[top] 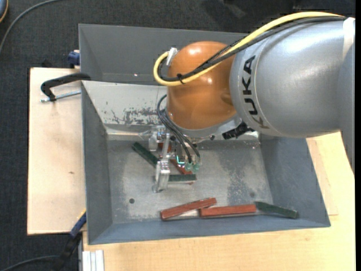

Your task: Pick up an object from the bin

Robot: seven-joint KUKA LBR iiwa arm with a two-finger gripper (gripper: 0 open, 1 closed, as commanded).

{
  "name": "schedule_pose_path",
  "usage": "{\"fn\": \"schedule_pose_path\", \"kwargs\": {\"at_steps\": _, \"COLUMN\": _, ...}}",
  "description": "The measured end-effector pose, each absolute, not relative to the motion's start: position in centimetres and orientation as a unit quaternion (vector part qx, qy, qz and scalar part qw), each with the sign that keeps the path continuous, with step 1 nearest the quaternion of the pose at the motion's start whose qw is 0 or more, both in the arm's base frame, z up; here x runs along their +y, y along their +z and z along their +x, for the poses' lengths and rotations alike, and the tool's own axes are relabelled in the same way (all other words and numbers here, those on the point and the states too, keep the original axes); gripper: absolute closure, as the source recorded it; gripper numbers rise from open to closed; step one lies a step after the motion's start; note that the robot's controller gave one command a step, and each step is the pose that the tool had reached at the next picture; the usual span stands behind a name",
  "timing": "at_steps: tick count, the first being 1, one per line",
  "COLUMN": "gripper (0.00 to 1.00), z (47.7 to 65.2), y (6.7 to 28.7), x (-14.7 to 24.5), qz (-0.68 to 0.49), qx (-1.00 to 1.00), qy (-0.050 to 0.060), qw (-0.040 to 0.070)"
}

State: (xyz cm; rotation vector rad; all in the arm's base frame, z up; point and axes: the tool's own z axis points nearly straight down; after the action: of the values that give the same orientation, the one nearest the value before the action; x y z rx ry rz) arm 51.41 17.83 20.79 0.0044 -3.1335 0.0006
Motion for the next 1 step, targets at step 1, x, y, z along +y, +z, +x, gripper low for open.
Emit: {"fn": "schedule_pose_path", "kwargs": {"at_steps": 1, "gripper": 0.00, "z": 55.02, "y": 8.86, "x": 12.61, "qz": 0.016, "qx": -1.000, "qy": 0.001, "qw": 0.003}}
